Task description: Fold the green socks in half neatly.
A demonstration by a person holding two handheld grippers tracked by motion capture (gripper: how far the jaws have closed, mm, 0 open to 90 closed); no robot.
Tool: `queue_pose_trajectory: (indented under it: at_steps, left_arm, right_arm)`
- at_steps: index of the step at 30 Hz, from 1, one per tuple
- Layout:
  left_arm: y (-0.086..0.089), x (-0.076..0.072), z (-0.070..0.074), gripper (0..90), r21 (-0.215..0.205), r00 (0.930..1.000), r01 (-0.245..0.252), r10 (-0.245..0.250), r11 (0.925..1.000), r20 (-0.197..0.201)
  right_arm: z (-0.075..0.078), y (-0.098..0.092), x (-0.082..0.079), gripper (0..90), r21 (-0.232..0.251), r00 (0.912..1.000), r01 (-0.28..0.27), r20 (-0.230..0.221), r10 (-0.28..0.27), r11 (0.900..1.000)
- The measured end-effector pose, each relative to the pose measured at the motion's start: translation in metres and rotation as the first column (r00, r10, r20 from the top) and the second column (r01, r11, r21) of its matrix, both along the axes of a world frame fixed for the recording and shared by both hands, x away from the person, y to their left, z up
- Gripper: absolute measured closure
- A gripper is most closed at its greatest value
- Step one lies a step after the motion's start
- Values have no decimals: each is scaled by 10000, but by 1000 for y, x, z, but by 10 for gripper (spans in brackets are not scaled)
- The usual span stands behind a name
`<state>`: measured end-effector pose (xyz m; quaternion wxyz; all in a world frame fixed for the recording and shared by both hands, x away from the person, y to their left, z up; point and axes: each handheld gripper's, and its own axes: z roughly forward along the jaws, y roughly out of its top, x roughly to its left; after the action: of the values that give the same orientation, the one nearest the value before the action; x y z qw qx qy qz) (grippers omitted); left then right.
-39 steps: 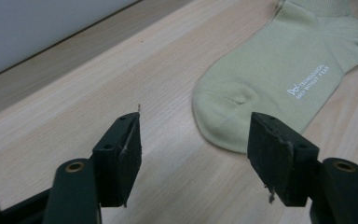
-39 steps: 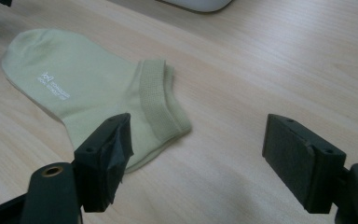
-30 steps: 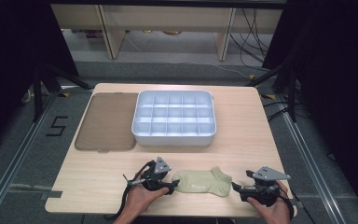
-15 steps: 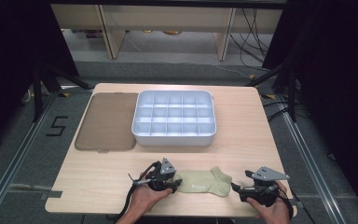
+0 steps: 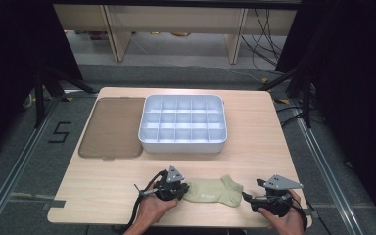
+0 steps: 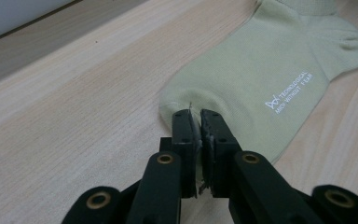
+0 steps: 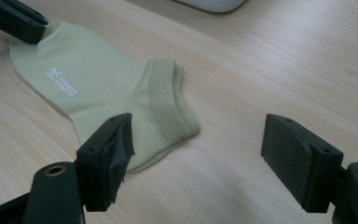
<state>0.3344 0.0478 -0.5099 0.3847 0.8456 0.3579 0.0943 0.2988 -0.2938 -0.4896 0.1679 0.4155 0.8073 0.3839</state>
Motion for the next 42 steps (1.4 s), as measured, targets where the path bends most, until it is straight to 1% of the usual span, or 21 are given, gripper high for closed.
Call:
queue_pose_trajectory:
  at_steps: [4, 9, 12, 13, 20, 22, 24, 26, 27, 28, 29, 30, 32, 34, 35, 36, 37, 38, 39, 40, 42]
  left_arm:
    - [0, 0, 2, 845, 38, 9997, 227, -227, 9997, 61]
    - [-1, -2, 5, 846, 194, 9996, 249, -251, 9995, 126]
    - [-1, -2, 6, 847, 118, 9994, 307, -309, 9995, 141]
    - [0, -2, 9, 848, 158, 9992, 369, -371, 9992, 152]
    - [2, -4, 15, 849, 93, 9987, 461, -463, 9989, 225]
    - [2, -6, 17, 849, 85, 9992, 362, -363, 9993, 185]
    - [5, -7, 20, 849, 177, 9984, 505, -510, 9986, 258]
    - [7, -7, 21, 849, 163, 9982, 550, -554, 9984, 236]
    - [10, -7, 23, 849, 195, 9984, 500, -504, 9986, 237]
    - [10, -7, 23, 849, 195, 9984, 500, -504, 9986, 237]
    - [12, -8, 24, 849, 75, 9986, 482, -483, 9988, 192]
    - [14, -8, 25, 849, 166, 9981, 554, -558, 9983, 270]
    - [19, -10, 24, 849, 163, 9986, 478, -481, 9987, 202]
    - [22, -10, 25, 849, 141, 9988, 437, -440, 9989, 194]
    - [24, -10, 26, 849, 242, 9985, 492, -497, 9985, 217]
    - [26, -10, 26, 849, 138, 9992, 360, -363, 9993, 182]
    - [26, -10, 26, 849, 138, 9992, 360, -363, 9993, 182]
    - [29, -11, 28, 849, 146, 9989, 412, -415, 9990, 217]
    - [30, -11, 28, 848, 254, 9987, 423, -429, 9988, 259]
    - [31, -12, 29, 848, 191, 9986, 497, -500, 9986, 193]
    - [34, -13, 29, 849, 136, 9990, 446, -447, 9989, 71]
  right_arm:
    - [0, 1, 0, 260, 23, 10000, 0, -48, 0, 10000]
    - [0, 1, 0, 262, -25, 10000, -49, 22, 49, 10000]
    - [0, 1, 0, 265, 1, 10000, -66, 17, 66, 10000]
    - [0, 1, 1, 265, 42, 9992, -373, -127, 374, 9993]
    - [1, 3, 1, 278, 91, 9987, -507, 33, 506, 9987]
    - [2, 4, 2, 284, 169, 9976, -676, 128, 673, 9976]
    - [3, 8, 1, 317, 301, 9956, -845, 419, 832, 9960]
    - [4, 10, 1, 330, 367, 9960, -806, 410, 791, 9961]
    - [5, 16, 0, 354, 627, 9945, -991, 390, 968, 9931]
    - [5, 16, 0, 354, 627, 9945, -991, 390, 968, 9931]
    - [7, 21, 1, 378, 695, 9911, -1254, 547, 1217, 9897]
    - [7, 25, 0, 388, 867, 9923, -1200, 413, 1168, 9890]
    - [8, 29, 3, 409, 799, 9868, -1587, 460, 1554, 9841]
    - [8, 32, 3, 425, 794, 9853, -1675, 466, 1642, 9827]
    - [9, 36, 4, 473, 799, 9817, -1882, 437, 1852, 9789]
    - [9, 37, 4, 494, 703, 9791, -1978, 618, 1936, 9777]
    - [9, 37, 4, 494, 703, 9791, -1978, 618, 1936, 9777]
    - [11, 46, 3, 589, 860, 9758, -2160, 522, 2121, 9726]
    - [11, 48, 4, 616, 904, 9730, -2275, 617, 2225, 9696]
    - [11, 50, 4, 642, 800, 9716, -2319, 678, 2268, 9695]
    - [10, 59, 6, 706, 852, 9661, -2559, 563, 2518, 9629]
